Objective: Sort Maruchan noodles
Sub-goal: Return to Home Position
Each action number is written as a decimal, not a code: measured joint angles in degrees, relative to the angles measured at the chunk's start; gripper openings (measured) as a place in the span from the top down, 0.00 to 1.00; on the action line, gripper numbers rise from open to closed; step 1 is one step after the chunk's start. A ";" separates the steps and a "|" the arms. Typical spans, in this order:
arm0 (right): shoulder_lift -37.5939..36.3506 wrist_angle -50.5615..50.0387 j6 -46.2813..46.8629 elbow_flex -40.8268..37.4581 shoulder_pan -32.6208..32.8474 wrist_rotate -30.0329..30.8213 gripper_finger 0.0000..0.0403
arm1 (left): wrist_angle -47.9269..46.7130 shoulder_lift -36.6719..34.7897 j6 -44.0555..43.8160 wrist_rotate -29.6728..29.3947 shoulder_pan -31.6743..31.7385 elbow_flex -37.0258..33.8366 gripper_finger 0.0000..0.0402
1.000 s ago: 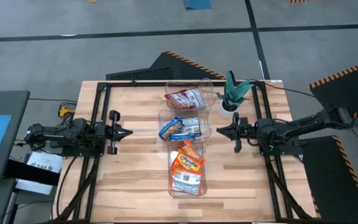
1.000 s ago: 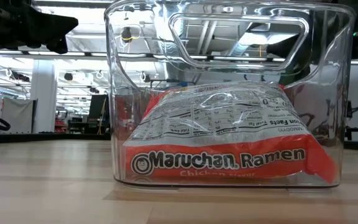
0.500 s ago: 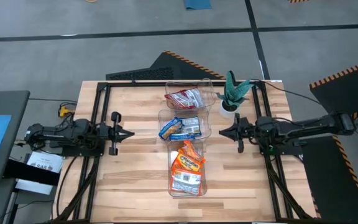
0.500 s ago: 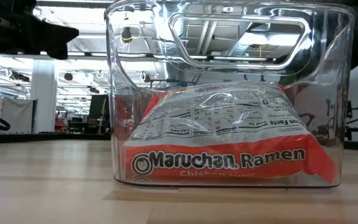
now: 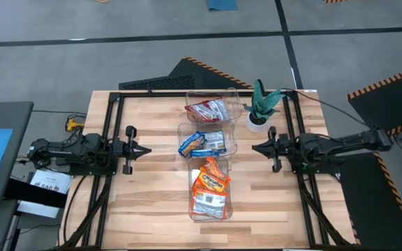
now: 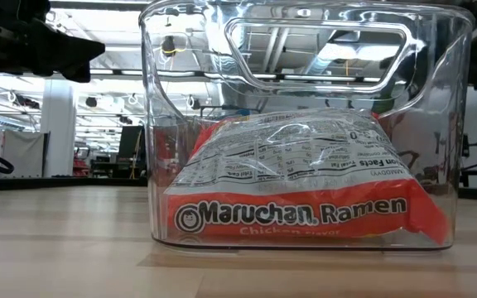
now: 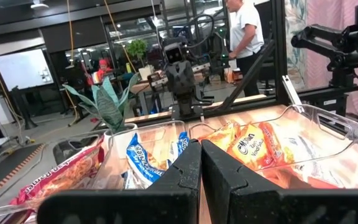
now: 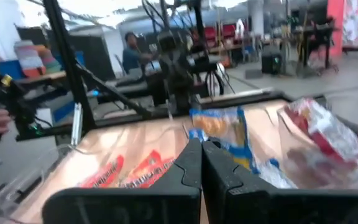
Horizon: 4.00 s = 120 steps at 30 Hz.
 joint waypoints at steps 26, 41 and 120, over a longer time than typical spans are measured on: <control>-13.87 -20.61 -2.93 0.11 -1.88 0.89 0.89 | -7.37 0.04 2.36 -4.47 0.00 0.00 1.00; -13.80 -20.67 -2.04 0.11 -1.88 0.95 0.88 | -7.39 0.04 2.60 -4.37 0.00 0.00 1.00; -13.80 -20.74 -1.98 0.11 -1.88 1.08 0.88 | -7.41 0.04 2.58 -4.34 -0.01 0.00 1.00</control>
